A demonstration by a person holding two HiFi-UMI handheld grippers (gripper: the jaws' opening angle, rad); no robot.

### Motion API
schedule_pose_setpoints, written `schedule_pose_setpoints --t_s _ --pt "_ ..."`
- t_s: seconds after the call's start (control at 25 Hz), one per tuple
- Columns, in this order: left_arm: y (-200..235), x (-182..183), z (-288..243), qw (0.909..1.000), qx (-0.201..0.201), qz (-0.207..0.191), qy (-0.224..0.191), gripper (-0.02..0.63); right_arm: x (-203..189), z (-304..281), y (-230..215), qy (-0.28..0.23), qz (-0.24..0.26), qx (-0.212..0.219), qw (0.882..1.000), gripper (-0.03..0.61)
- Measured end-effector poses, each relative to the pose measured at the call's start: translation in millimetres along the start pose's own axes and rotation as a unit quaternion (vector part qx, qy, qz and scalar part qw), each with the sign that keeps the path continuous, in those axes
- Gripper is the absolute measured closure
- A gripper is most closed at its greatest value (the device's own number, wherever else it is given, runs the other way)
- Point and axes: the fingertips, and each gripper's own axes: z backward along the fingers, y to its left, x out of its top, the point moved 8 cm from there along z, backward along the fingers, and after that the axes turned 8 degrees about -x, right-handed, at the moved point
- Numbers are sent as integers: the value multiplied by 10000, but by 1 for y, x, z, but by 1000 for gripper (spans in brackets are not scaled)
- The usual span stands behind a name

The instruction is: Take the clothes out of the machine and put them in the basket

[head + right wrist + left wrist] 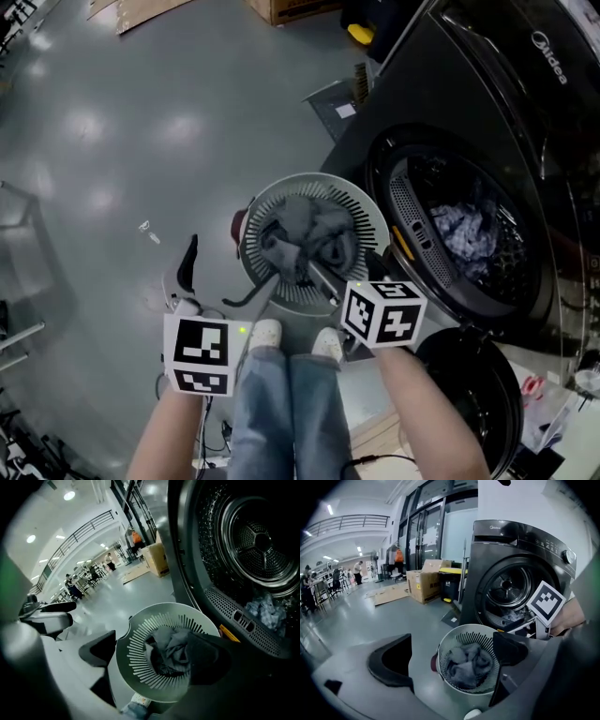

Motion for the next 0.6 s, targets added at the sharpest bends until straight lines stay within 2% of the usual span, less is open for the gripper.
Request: schedule_pose_setpoints --t_s 0.2,0.36,0.48,0.6 --pt "-2 -6 -10 10000 -61 -31 28 69 -5 -5 -15 37 -60 -120 9999 120" --pt "-7 -15 -25 9999 -133 -46 83 69 -12 -10 -31 30 73 -303 9995 120" --pt "-14 -19 -41 9997 -191 -66 156 69 -14 -12 -50 -89 256 -624 9977 120" --pt "-25 -21 -59 9991 -299 -134 274 71 -12 -9 -76 -265 432 -1169 9918 121"
